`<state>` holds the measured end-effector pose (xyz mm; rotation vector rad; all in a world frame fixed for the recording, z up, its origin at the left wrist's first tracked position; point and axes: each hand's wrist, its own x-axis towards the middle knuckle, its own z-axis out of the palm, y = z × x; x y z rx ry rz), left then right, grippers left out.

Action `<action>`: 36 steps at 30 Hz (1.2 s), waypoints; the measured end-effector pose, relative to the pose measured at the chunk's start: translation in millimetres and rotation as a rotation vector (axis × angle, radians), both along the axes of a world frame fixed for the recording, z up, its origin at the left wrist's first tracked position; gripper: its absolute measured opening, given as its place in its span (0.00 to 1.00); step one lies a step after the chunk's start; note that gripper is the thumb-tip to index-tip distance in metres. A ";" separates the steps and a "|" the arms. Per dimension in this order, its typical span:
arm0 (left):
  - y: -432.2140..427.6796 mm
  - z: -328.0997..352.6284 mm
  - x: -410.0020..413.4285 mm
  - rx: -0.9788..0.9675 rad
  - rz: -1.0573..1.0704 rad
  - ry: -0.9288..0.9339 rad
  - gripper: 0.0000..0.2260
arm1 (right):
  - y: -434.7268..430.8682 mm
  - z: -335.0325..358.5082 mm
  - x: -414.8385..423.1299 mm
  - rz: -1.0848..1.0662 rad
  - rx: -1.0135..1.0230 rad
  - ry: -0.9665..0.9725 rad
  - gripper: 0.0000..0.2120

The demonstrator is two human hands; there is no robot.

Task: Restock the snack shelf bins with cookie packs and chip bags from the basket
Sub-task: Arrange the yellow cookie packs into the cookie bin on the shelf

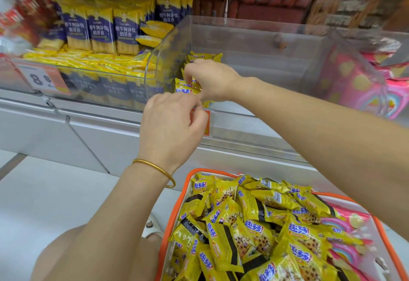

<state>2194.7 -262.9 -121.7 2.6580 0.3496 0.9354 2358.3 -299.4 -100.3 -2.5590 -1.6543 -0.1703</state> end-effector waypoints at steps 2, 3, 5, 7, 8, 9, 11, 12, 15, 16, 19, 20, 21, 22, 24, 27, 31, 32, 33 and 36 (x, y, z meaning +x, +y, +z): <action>0.9 -1.1 0.3 -0.002 -0.007 -0.009 0.16 | -3.4 4.0 -1.5 -0.015 0.010 0.023 0.23; 1.5 -0.8 -0.1 -0.011 -0.017 -0.021 0.17 | -7.4 9.9 -4.3 -0.027 0.037 0.026 0.22; 1.0 1.9 -2.1 0.000 -0.051 -0.072 0.15 | -24.8 27.1 -14.0 -0.036 0.159 0.013 0.18; -6.2 5.3 -6.1 0.050 -0.088 -0.153 0.11 | -59.8 45.2 -35.1 -0.009 0.341 0.013 0.13; -13.0 6.2 -9.0 0.062 -0.109 -0.180 0.10 | -83.5 51.3 -50.2 0.009 0.418 0.018 0.11; -21.1 6.4 -11.7 0.064 -0.136 -0.198 0.10 | -108.5 52.3 -64.5 0.026 0.470 0.027 0.10; -39.2 3.4 -16.2 0.052 -0.202 -0.200 0.10 | -154.7 40.6 -90.3 0.019 0.457 0.085 0.08; -47.5 -0.4 -17.3 0.048 -0.239 -0.179 0.10 | -172.0 24.8 -95.5 -0.039 0.383 0.137 0.06; -66.6 -13.7 -14.7 0.061 -0.327 -0.082 0.10 | -198.9 -41.6 -92.4 -0.288 0.005 0.251 0.07; -72.0 -17.5 -13.1 0.067 -0.345 -0.051 0.10 | -203.4 -64.2 -89.5 -0.353 -0.110 0.268 0.09; -84.9 -25.6 -8.9 0.065 -0.375 0.022 0.11 | -206.5 -113.9 -85.1 -0.460 -0.266 0.312 0.17; -87.4 -27.6 -7.5 0.057 -0.386 0.039 0.12 | -205.4 -125.2 -84.1 -0.478 -0.277 0.311 0.18; -89.0 -29.3 -6.0 0.049 -0.398 0.057 0.12 | -204.0 -134.2 -83.6 -0.489 -0.286 0.298 0.19; -90.2 -30.9 -4.8 0.047 -0.409 0.074 0.12 | -202.8 -140.3 -83.5 -0.498 -0.292 0.271 0.19; -90.8 -34.1 -3.1 0.056 -0.416 0.098 0.12 | -202.7 -144.4 -84.2 -0.504 -0.285 0.217 0.16; -90.2 -35.9 -1.4 0.047 -0.430 0.126 0.13 | -211.0 -126.0 -88.7 -0.512 -0.154 0.219 0.12; -89.6 -37.5 -0.8 0.005 -0.525 0.219 0.14 | -229.0 -84.4 -101.9 -0.511 0.275 0.434 0.08; -90.0 -38.0 -1.6 -0.021 -0.565 0.256 0.14 | -231.7 -75.6 -105.2 -0.531 0.371 0.528 0.07; -90.5 -38.1 -2.7 -0.050 -0.607 0.289 0.15 | -233.2 -68.0 -108.5 -0.552 0.459 0.654 0.07; -90.8 -37.9 -7.6 -0.036 -0.722 0.326 0.24 | -233.6 -54.5 -115.8 -0.591 0.702 1.073 0.04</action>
